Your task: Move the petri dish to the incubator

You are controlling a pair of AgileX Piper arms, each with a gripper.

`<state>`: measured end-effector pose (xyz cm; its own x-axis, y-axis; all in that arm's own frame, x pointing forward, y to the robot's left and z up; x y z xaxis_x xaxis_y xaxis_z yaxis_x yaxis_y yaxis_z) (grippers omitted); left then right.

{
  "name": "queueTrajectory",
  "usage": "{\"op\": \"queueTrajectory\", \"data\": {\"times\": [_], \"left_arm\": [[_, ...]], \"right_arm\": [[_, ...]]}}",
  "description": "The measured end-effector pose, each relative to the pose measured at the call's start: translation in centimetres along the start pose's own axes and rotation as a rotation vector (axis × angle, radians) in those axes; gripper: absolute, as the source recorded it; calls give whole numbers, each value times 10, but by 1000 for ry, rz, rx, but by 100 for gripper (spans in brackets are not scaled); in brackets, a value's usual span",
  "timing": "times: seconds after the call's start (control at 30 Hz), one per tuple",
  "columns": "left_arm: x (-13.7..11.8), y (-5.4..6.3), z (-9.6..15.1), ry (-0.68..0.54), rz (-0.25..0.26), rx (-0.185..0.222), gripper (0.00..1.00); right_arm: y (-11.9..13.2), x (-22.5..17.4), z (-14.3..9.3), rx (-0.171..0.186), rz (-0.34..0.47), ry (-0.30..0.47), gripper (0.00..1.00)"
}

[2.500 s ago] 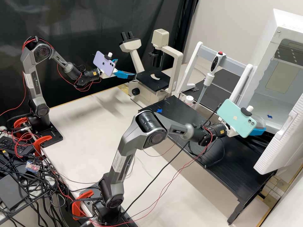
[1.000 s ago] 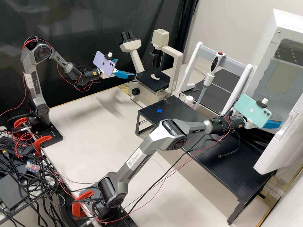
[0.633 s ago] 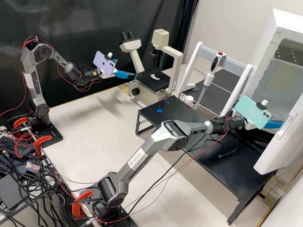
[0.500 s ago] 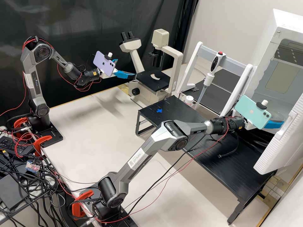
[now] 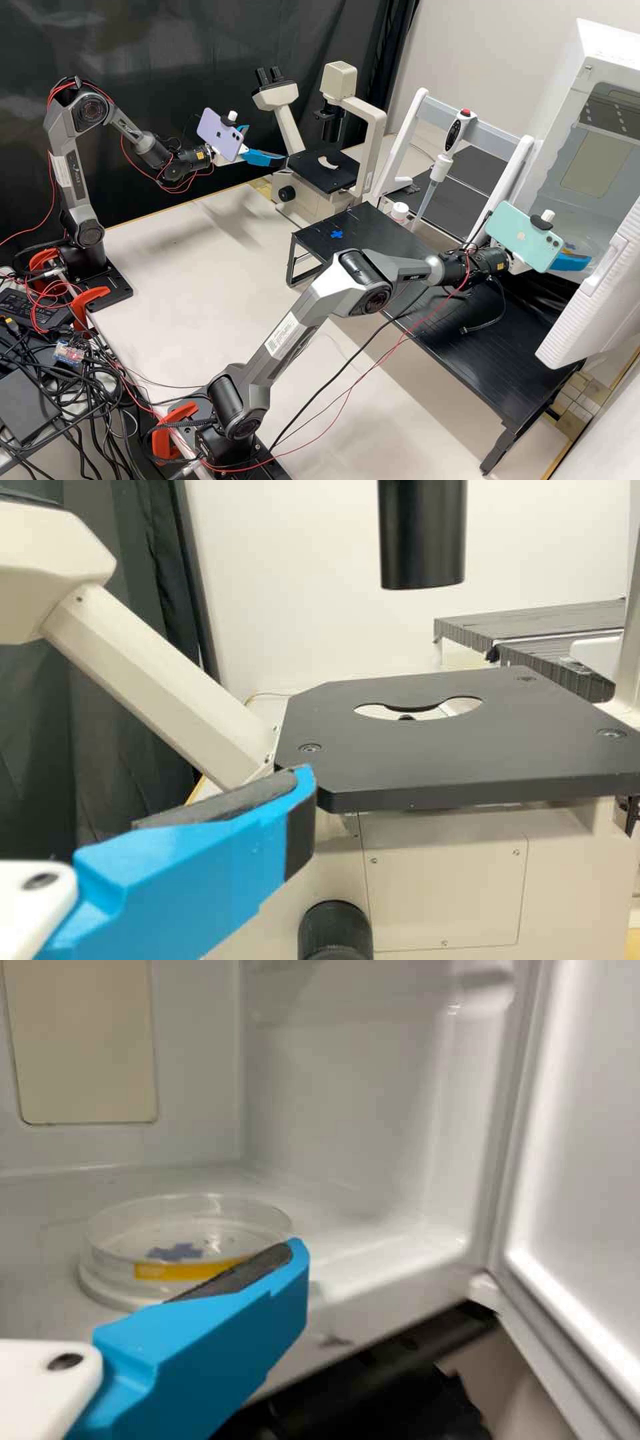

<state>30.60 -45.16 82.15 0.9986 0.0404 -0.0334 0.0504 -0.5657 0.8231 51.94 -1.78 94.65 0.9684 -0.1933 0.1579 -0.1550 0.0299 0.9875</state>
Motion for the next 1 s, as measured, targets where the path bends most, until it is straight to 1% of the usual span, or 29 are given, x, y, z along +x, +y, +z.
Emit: {"op": "queueTrajectory", "data": {"times": [0.07,0.17,0.23,0.3,0.33,0.43,0.5,0.53,0.6,0.73,0.77,0.93,1.0], "left_arm": [[0,0,0,0,0,0,100],[0,0,0,0,0,0,100],[0,0,0,0,0,0,100],[0,0,0,0,0,0,100],[0,0,0,0,0,0,100],[0,0,0,0,0,0,100],[0,0,0,0,0,0,100],[0,0,0,0,0,0,100],[0,0,0,0,0,0,100],[0,0,0,0,0,0,100],[0,0,0,0,0,0,100],[0,0,0,0,0,0,100],[0,0,0,0,0,0,100]], "right_arm": [[3,-10,5,13,-8,-6,100],[10,-18,10,65,-3,-21,100],[13,-24,13,83,13,-13,100],[18,-36,16,82,32,0,100],[19,-46,23,79,33,-3,100],[31,-73,30,84,55,5,100],[36,-90,35,94,78,12,100],[34,-98,38,106,79,11,100],[37,-112,40,112,99,31,100],[29,-145,44,109,100,69,100],[29,-152,42,109,103,92,100],[17,-188,42,116,110,144,100],[10,-209,40,123,108,165,100]]}}
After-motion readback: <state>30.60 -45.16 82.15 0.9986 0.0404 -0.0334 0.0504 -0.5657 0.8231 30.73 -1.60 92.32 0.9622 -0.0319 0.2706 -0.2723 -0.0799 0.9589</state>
